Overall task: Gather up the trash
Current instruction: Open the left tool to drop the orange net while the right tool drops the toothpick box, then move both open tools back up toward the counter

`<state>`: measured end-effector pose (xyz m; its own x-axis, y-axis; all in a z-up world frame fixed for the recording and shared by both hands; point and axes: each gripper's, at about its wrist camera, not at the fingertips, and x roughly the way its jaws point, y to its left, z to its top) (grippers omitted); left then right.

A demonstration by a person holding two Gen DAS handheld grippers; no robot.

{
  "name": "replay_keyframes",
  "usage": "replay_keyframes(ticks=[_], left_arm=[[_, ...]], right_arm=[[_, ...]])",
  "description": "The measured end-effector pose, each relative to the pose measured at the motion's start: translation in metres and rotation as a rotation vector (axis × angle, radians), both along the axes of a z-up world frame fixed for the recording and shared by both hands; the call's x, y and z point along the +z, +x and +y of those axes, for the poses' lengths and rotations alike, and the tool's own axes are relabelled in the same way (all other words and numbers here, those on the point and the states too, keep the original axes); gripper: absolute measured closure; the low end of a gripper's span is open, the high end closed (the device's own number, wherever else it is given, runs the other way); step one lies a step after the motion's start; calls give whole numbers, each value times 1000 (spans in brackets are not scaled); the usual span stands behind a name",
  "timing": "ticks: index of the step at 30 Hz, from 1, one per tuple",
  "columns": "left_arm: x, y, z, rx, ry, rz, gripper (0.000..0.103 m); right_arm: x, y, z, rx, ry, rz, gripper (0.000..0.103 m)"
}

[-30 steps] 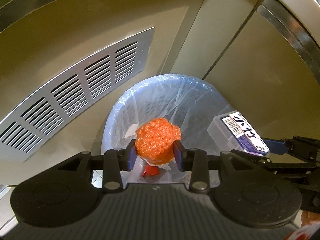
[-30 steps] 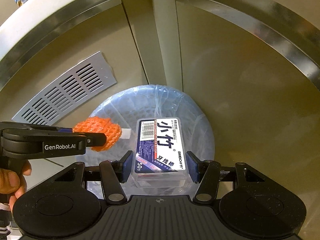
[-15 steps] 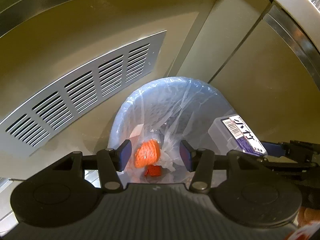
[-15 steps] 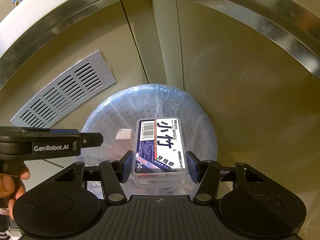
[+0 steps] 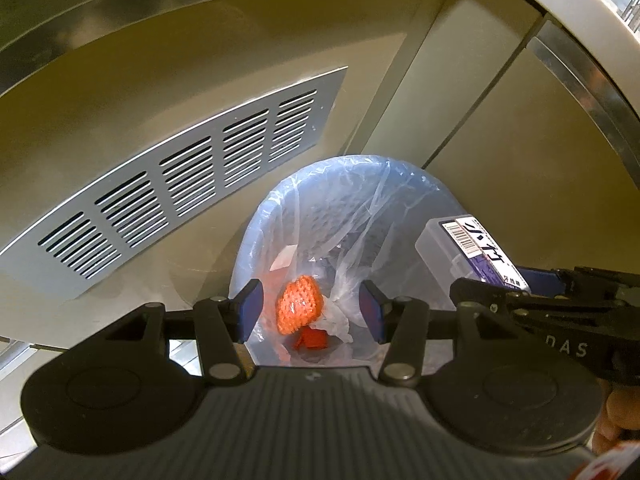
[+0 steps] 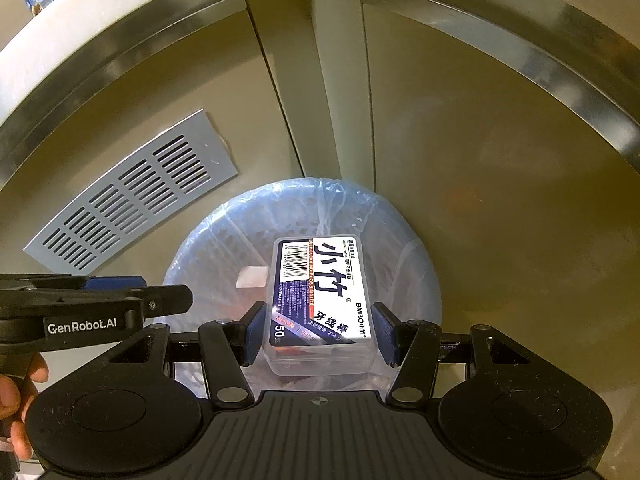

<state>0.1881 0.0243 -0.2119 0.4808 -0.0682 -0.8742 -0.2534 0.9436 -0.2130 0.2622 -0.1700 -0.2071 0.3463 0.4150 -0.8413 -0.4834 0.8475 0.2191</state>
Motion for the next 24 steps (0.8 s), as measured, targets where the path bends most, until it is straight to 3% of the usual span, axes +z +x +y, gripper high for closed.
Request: replay_keyframes(ticks=[6, 9, 18, 24], left_arm=[[1, -2, -1, 12, 3, 1, 54], [0, -4, -1, 18, 7, -2, 54], [5, -14, 3, 16, 18, 1, 54], [20, -22, 1, -2, 16, -11, 54]], right_arm=[[-5, 3, 3, -6, 22, 9, 47], [-9, 6, 1, -18, 88, 15, 47], [-3, -3, -1, -20, 60, -4, 42], [17, -17, -4, -25, 64, -15, 42]])
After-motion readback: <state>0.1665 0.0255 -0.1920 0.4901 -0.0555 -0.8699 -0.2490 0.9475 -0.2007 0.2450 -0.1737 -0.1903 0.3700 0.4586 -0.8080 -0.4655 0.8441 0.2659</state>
